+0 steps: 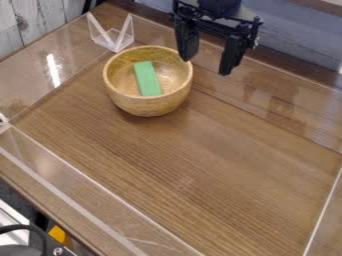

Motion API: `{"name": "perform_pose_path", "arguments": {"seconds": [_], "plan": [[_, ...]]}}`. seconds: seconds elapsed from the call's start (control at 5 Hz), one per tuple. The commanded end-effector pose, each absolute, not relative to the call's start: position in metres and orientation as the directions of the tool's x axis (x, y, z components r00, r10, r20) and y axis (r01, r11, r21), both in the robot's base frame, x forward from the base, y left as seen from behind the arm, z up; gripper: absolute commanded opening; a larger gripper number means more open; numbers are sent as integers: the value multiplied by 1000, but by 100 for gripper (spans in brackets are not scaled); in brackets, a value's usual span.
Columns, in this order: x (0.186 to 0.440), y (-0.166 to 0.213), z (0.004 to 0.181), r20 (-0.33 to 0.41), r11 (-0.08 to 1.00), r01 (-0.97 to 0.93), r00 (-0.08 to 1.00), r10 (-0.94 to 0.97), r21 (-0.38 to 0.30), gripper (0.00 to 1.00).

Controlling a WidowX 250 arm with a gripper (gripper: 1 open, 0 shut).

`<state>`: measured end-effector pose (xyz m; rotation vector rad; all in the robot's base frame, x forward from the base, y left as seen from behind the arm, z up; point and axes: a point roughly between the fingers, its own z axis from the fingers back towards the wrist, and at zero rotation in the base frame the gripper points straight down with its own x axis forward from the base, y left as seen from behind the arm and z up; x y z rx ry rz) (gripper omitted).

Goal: Remove the green block from inside the brown bowl and put it on the table

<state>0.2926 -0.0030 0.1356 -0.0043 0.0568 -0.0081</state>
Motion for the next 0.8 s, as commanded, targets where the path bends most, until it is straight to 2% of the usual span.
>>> {"name": "perform_pose_path", "arguments": {"seconds": [0.0,0.6], "plan": [[291,-1,131,-70,1000,-12,997,12,-8,100],[296,64,129,-29,931,-366,930,365,-17,100]]}}
